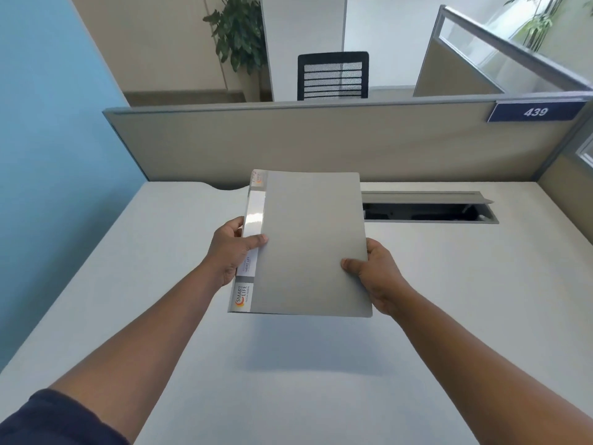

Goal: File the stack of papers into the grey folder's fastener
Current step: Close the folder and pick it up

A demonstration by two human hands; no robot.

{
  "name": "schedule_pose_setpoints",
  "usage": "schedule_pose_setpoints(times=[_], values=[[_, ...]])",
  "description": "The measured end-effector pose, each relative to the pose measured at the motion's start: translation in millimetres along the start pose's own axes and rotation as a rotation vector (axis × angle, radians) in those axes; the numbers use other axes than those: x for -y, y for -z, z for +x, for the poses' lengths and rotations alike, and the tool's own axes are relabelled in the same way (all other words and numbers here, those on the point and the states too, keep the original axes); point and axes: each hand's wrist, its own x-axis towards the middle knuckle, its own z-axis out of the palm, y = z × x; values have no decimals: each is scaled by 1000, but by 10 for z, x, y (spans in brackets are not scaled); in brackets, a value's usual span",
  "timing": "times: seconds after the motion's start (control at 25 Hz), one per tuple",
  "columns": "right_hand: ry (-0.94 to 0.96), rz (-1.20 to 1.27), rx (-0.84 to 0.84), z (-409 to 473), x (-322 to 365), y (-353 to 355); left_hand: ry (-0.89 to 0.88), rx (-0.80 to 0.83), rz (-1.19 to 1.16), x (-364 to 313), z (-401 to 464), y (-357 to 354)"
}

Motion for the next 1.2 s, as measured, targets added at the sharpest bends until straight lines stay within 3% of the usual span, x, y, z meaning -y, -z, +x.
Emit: schedule_pose_setpoints(times=[0.28,0.64,1.0,1.2], values=[[51,-112,-39,843,329,-557,-92,-138,136,-225,919,251],[81,-341,-108,1934,113,-893,-69,-212,207,303,2063,340],[45,-592,-164,2463,-120,-857,-38,-239,391,657,2520,175],[10,-739,-120,2543,-253,-811,-155,-244,605,727,2512,57]])
